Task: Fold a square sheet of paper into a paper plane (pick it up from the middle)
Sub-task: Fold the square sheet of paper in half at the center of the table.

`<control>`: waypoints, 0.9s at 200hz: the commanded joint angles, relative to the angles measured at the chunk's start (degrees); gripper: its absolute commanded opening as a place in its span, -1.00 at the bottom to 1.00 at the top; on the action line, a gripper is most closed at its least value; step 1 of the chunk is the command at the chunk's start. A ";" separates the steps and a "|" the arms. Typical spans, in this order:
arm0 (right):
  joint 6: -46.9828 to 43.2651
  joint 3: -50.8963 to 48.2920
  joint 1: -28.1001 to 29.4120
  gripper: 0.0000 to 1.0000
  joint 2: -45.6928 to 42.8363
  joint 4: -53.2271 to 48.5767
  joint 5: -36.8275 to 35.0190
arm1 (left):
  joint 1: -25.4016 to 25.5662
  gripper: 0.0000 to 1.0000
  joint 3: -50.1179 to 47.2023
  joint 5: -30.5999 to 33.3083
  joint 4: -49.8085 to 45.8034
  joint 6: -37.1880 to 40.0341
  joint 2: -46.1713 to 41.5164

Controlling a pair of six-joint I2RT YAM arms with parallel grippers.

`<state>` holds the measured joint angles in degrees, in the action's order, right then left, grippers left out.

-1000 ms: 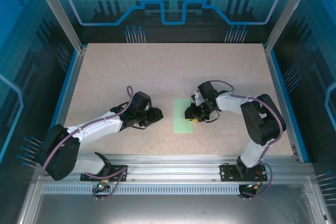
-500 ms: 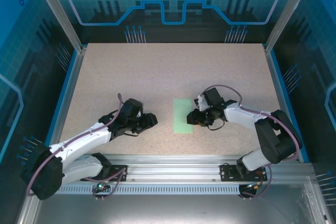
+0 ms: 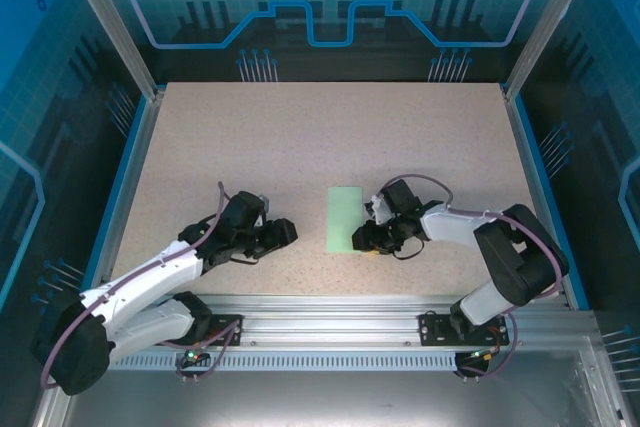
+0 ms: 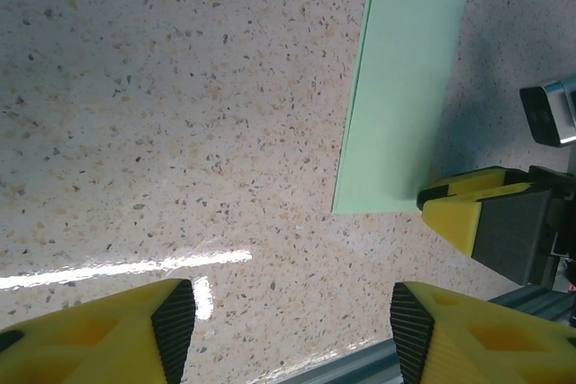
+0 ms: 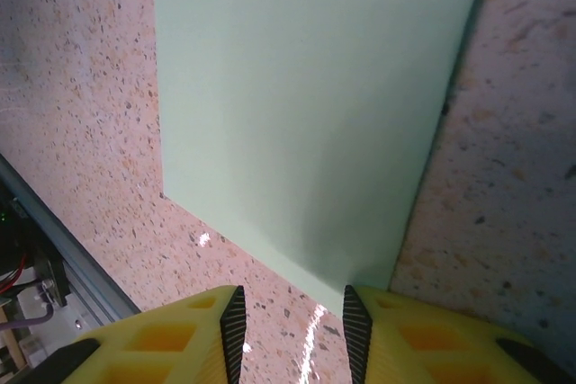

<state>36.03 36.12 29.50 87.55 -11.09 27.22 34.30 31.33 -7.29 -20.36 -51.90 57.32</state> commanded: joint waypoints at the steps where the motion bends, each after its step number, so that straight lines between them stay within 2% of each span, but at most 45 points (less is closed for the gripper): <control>1: 0.68 2.54 0.85 -0.26 -5.44 -5.58 -2.89 | 0.04 0.29 1.08 -0.99 -0.53 1.53 0.95; 33: 1.67 2.60 0.77 -0.24 -7.03 -6.39 -3.13 | 0.02 0.30 2.63 -3.41 3.85 0.58 5.94; 90: 0.60 4.91 0.12 -0.29 2.47 -4.77 0.54 | 0.06 0.33 6.74 -4.52 6.41 0.04 14.79; 121: 0.20 4.91 -1.26 -0.28 -1.08 -7.83 0.26 | 0.15 0.33 9.23 -5.69 6.56 0.31 18.63; 148: -1.86 8.14 -2.02 -0.21 -8.31 -14.65 -6.13 | 0.16 0.33 11.40 -5.25 6.55 0.13 21.37; 172: -2.54 9.74 -2.23 -0.13 -14.92 -17.27 -17.57 | 0.22 0.32 13.17 -4.95 7.58 -0.52 24.28; 180: -2.54 9.77 -2.28 -0.01 -16.84 -17.13 -21.35 | 0.19 0.32 13.66 -4.71 8.12 -0.75 25.07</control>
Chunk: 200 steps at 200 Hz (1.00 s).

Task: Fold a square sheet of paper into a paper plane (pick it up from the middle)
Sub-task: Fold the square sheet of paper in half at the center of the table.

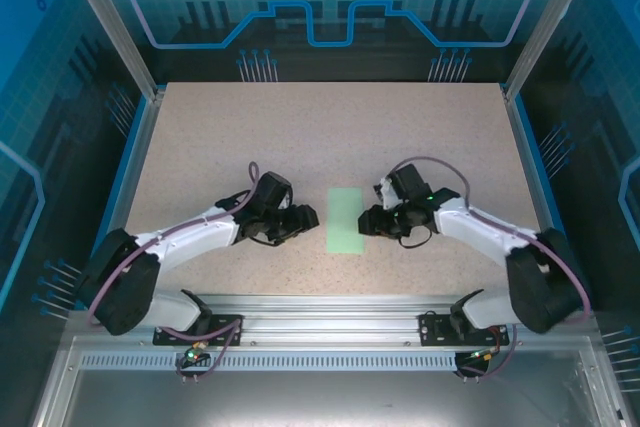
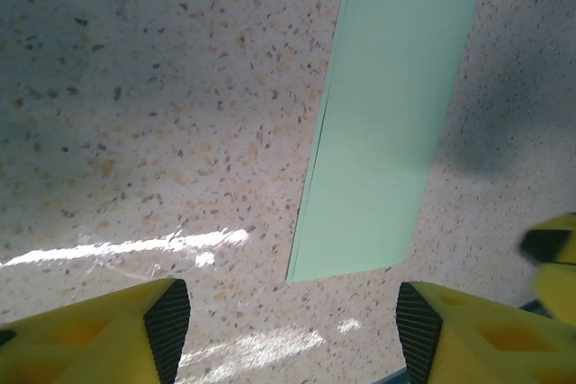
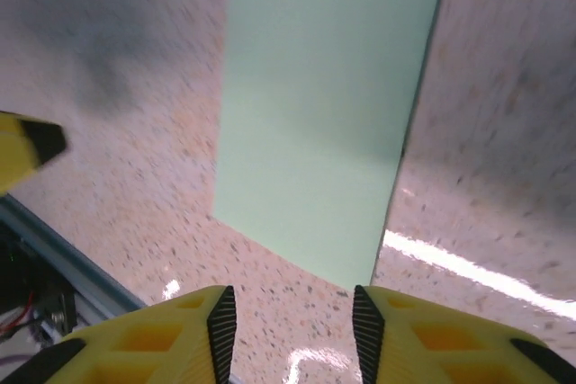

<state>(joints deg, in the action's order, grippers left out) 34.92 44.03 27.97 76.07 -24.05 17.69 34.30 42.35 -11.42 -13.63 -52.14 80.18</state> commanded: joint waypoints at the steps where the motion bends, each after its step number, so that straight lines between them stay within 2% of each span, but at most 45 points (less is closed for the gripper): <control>1: -1.43 1.85 -0.82 0.01 -5.52 -4.16 -12.25 | 0.17 0.32 2.69 -0.56 1.44 -0.55 2.32; 8: -1.94 1.86 -1.08 0.17 -6.55 -3.62 -13.78 | 0.17 0.32 3.20 -0.37 1.86 -0.53 3.00; 20: -4.37 2.11 -2.04 0.39 -6.27 -2.31 -12.02 | 0.13 0.32 4.45 -0.03 2.07 -0.27 4.63; 30: -3.66 4.08 -2.71 0.52 -3.41 -5.49 -13.75 | 0.11 0.32 5.55 0.13 1.86 0.01 6.02; 37: -1.68 5.71 -3.29 0.48 -0.33 -8.19 -14.41 | 0.09 0.31 6.18 0.18 2.04 0.04 7.01; 44: -5.52 7.77 -4.17 0.48 3.25 -9.03 -9.52 | -0.02 0.31 6.50 0.09 2.63 -0.13 7.87; 51: -7.08 10.01 -4.75 0.14 7.17 -10.88 -6.60 | 0.00 0.30 6.83 -0.13 3.09 -0.47 8.70; 57: -6.28 11.54 -4.72 0.03 9.77 -13.13 -7.33 | 0.00 0.29 7.03 -0.31 3.48 -0.65 9.30; 69: -5.69 11.42 -3.89 -0.04 11.76 -11.89 -7.69 | -0.01 0.26 7.29 -0.48 3.99 -0.92 10.10; 90: -6.96 10.47 -1.21 -0.04 11.64 -7.76 -6.45 | -0.05 0.25 7.07 -0.10 4.22 -1.54 10.43; 110: -6.32 10.51 0.59 -0.18 11.77 -5.89 -6.80 | -0.16 0.25 6.14 0.17 4.87 -1.96 9.95; 140: -5.16 8.26 3.87 -0.04 8.74 -1.47 -11.55 | -0.45 0.24 4.51 0.56 5.59 -2.01 7.99; 158: -6.44 5.06 4.24 0.21 8.47 3.17 -11.58 | -0.62 0.26 3.20 1.33 6.33 -2.19 6.28; 180: -4.60 9.06 3.13 0.17 11.98 -4.37 -11.56 | -0.80 0.26 1.94 2.44 6.99 -2.00 4.15; 200: -5.20 8.01 3.99 0.19 12.23 -1.77 -9.78 | -0.94 0.28 1.00 3.15 7.12 -1.97 2.73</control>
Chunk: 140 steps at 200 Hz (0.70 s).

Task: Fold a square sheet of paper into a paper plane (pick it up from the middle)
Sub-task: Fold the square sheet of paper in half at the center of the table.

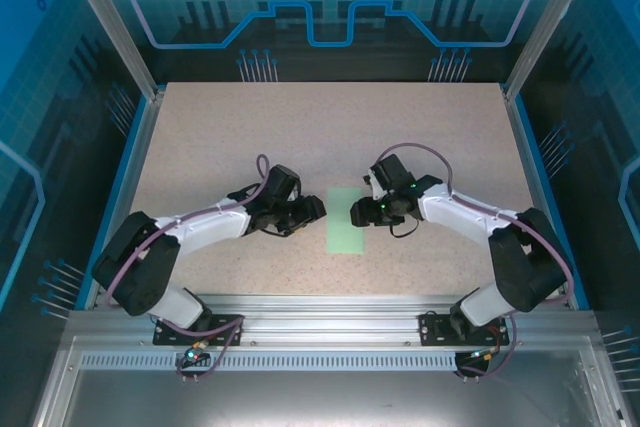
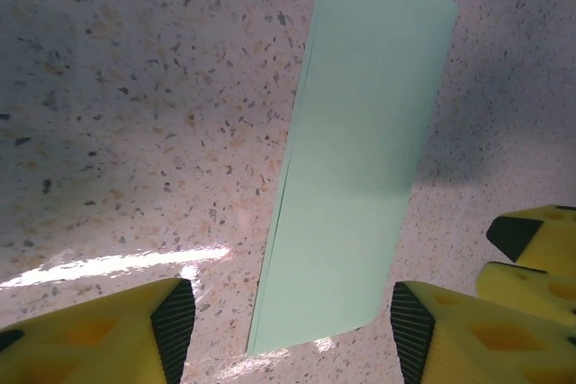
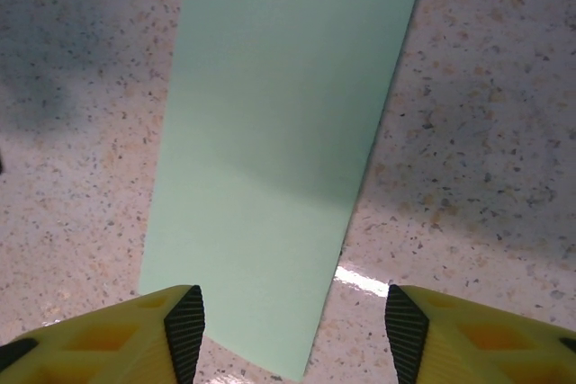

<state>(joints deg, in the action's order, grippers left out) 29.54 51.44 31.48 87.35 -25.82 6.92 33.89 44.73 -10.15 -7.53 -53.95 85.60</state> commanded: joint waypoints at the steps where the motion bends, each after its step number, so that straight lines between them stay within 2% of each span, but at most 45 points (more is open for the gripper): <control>1: 0.26 0.51 0.49 0.19 0.92 0.26 1.17 | -0.60 0.28 -1.39 1.89 0.98 -0.17 -2.75; 51: 1.12 3.16 0.42 0.18 5.84 1.97 5.43 | -1.43 0.28 -1.75 1.98 -0.20 0.51 -3.86; 92: 1.83 5.70 0.41 0.21 10.74 1.61 6.24 | -1.51 0.28 -2.01 1.83 -1.16 0.78 -3.65; 140: 1.88 6.04 0.27 0.23 12.62 1.52 6.35 | -1.59 0.28 -1.32 1.38 -1.46 0.93 -2.95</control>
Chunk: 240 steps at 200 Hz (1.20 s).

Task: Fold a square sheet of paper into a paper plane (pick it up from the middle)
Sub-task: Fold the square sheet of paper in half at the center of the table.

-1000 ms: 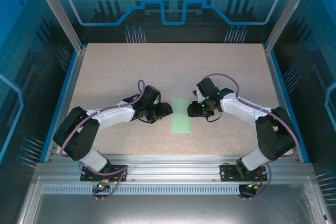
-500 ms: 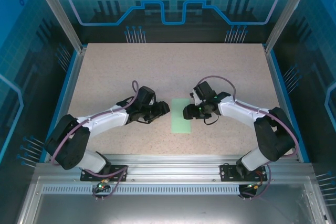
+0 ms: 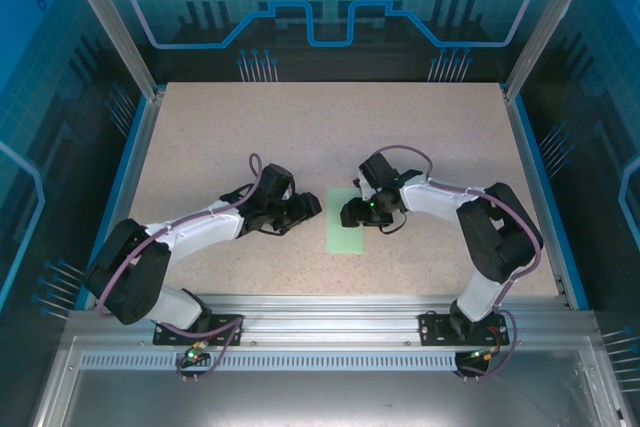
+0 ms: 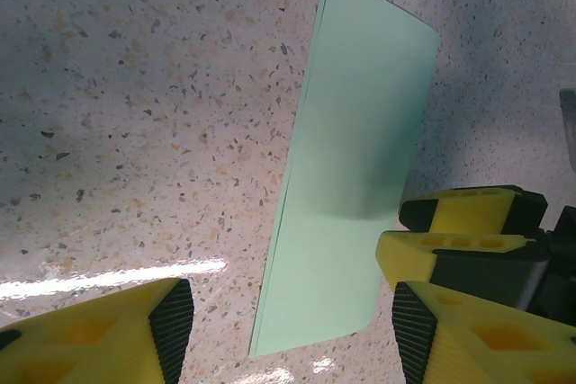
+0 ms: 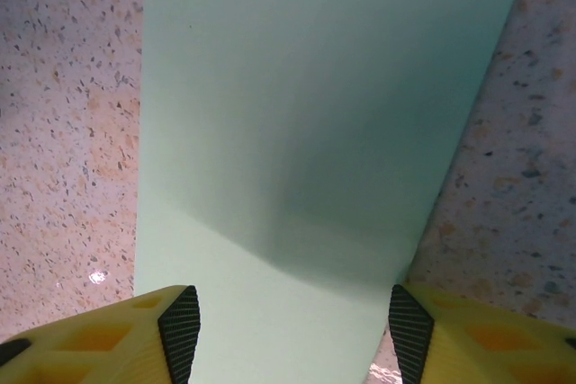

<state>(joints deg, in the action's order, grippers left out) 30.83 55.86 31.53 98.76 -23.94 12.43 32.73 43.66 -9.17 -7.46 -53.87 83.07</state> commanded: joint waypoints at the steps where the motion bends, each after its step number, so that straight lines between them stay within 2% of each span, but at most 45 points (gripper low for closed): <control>1: 0.57 1.63 0.26 0.23 1.23 -0.33 0.80 | -0.41 0.28 -0.24 0.35 -1.56 0.86 -0.39; 104: 0.15 1.64 0.02 0.20 2.31 -0.67 0.84 | -0.36 0.28 1.33 -1.75 -0.73 0.58 2.70; 135: 0.51 0.61 -0.25 0.18 2.66 -0.10 0.58 | -0.35 0.26 1.35 -4.13 0.45 0.20 4.84; 183: 1.42 -1.73 -1.34 0.06 2.39 2.16 1.82 | -0.36 0.03 2.17 -7.85 1.69 -0.36 8.04; 205: 2.02 -2.64 -2.05 0.01 1.77 3.15 3.51 | -0.24 0.01 2.54 -8.66 1.37 -0.24 8.75; 240: 2.24 -3.06 -2.05 0.06 -2.93 2.87 3.24 | -0.01 -0.01 2.25 -8.60 1.24 -0.40 8.74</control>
<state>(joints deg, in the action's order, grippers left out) 32.40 53.95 29.61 98.83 -21.32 14.66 32.73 44.53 -16.14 -6.50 -54.02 91.53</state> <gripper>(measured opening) 0.518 0.494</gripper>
